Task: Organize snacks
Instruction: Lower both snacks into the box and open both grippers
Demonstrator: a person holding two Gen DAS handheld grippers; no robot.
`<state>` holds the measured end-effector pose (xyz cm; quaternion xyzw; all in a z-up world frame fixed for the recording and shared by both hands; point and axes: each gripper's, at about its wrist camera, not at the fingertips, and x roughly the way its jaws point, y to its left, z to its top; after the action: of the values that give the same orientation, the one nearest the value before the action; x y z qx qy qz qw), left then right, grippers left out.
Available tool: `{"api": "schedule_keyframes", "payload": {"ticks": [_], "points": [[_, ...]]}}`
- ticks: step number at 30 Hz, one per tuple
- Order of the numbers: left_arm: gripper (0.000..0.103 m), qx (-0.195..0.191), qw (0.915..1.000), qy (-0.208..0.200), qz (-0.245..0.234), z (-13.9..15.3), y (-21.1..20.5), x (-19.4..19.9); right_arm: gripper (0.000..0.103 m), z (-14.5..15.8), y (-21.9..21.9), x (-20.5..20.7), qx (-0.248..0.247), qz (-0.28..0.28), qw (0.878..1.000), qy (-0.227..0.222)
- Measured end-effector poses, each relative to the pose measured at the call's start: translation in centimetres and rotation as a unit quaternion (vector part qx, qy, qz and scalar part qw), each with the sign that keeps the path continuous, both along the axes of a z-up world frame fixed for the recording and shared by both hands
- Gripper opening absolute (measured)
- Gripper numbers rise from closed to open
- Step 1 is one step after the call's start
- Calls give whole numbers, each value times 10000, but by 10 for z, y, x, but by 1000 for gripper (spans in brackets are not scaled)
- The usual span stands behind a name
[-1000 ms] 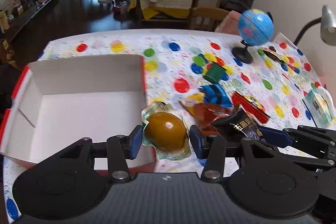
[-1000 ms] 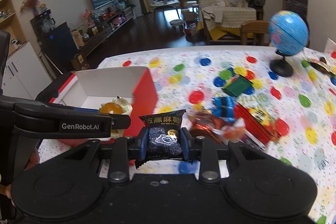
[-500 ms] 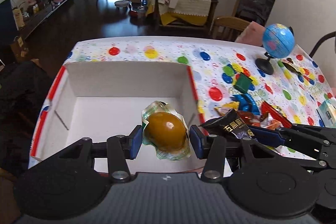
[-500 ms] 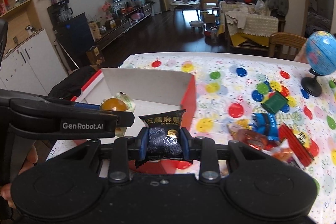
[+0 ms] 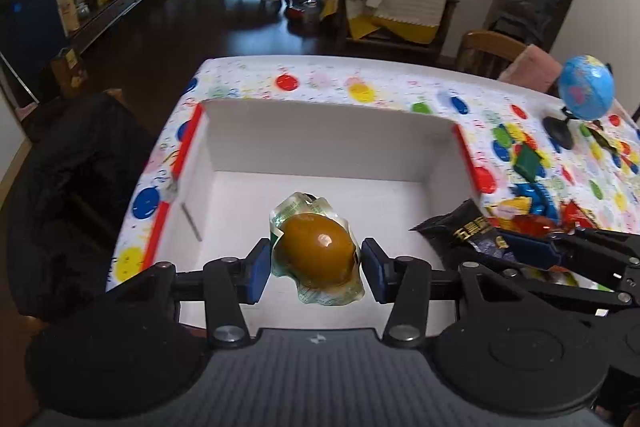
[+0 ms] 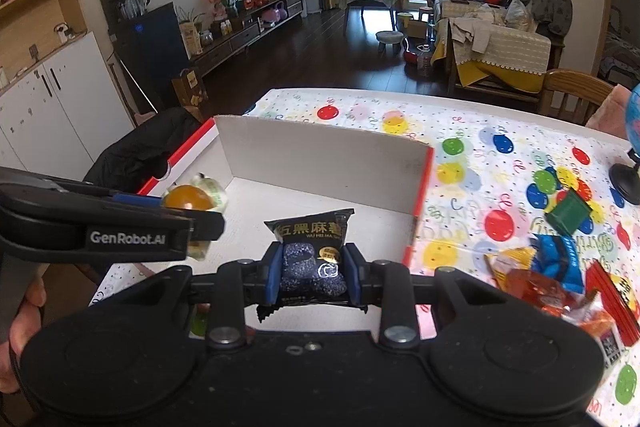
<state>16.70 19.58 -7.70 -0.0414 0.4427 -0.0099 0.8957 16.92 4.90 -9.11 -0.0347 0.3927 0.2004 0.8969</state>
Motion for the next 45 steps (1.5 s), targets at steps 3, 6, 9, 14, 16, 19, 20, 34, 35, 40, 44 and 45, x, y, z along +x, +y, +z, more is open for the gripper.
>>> {"api": "schedule_keyframes", "payload": {"ticks": [3, 6, 9, 14, 16, 19, 20, 34, 35, 40, 44, 45], "points": [[48, 34, 9999, 94, 75, -8, 11, 5, 30, -9, 9, 7, -72, 10, 10000, 62], [48, 67, 9998, 176, 119, -16, 19, 11, 30, -17, 16, 12, -148, 21, 9998, 118], [48, 84, 9995, 267, 146, -24, 24, 16, 30, -23, 22, 15, -211, 38, 9996, 157], [48, 155, 9989, 391, 181, -35, 28, 21, 30, -33, 28, 20, -279, 68, 9992, 267], [49, 168, 9987, 436, 196, -39, 30, 22, 30, -37, 30, 21, -279, 70, 9990, 333], [49, 193, 9985, 473, 215, -44, 31, 23, 31, -40, 33, 21, -252, 101, 9989, 390], [50, 198, 9984, 489, 214, -45, 31, 23, 31, -41, 34, 21, -251, 113, 9988, 397], [65, 162, 9984, 525, 128, -46, 31, 21, 55, -42, 36, 16, -167, 130, 9990, 404], [66, 123, 9986, 500, 129, -45, 31, 20, 59, -41, 35, 15, -159, 123, 9990, 390], [67, 15, 9989, 405, 223, -38, 34, 16, 68, -36, 32, 9, -116, 71, 9994, 323], [67, -36, 9991, 344, 230, -34, 33, 12, 75, -30, 26, 5, -70, 17, 9996, 269], [68, -50, 9992, 331, 220, -32, 32, 10, 75, -29, 25, 4, -52, 5, 9997, 257]]}}
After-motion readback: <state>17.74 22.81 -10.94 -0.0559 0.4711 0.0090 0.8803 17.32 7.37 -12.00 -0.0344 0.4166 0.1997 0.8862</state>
